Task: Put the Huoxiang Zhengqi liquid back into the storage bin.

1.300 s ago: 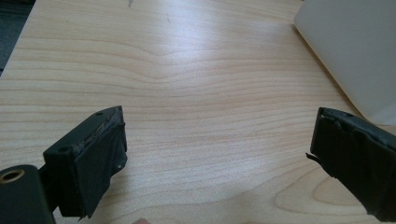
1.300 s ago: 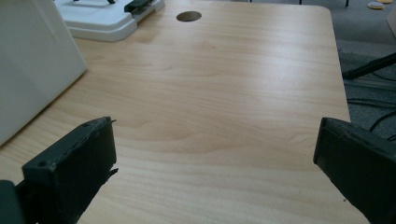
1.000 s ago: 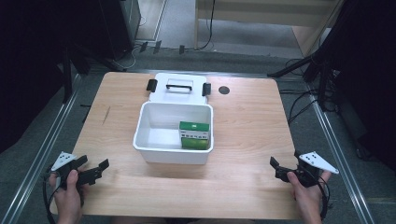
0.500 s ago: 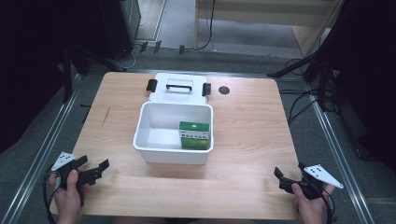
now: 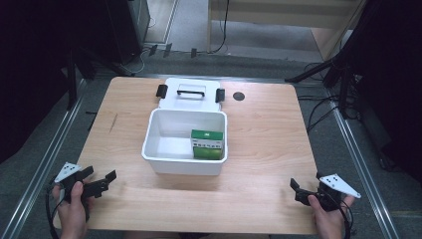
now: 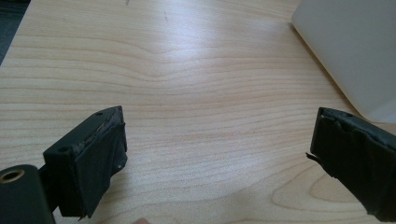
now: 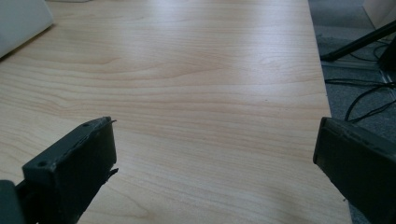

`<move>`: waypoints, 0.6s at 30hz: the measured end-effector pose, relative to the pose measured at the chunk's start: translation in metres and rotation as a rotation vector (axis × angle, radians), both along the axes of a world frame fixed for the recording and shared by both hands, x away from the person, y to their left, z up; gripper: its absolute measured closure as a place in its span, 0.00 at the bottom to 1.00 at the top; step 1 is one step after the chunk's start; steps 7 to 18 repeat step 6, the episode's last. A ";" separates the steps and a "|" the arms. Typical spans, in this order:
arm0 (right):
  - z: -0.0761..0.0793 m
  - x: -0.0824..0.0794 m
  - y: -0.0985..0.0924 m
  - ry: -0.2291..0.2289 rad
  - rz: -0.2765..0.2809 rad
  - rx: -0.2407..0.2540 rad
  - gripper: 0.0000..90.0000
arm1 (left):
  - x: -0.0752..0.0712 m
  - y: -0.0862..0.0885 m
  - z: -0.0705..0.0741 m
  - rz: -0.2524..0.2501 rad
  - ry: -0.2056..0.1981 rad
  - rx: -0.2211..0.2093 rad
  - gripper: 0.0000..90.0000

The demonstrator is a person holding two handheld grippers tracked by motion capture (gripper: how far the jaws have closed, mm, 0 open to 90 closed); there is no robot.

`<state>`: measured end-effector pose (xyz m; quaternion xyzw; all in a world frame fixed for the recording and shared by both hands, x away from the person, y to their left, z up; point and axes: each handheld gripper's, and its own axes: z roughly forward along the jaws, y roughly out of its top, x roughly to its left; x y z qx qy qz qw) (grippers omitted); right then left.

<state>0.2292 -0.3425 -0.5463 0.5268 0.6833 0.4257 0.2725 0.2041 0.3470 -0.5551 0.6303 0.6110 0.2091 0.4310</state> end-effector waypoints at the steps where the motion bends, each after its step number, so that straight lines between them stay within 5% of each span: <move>1: 0.000 0.000 0.001 -0.003 0.006 -0.003 0.00 | 0.000 0.000 0.000 0.000 -0.001 -0.001 0.05; 18: 0.000 0.000 0.002 0.002 0.016 -0.020 0.00 | -0.001 0.000 0.000 0.003 -0.002 -0.002 0.05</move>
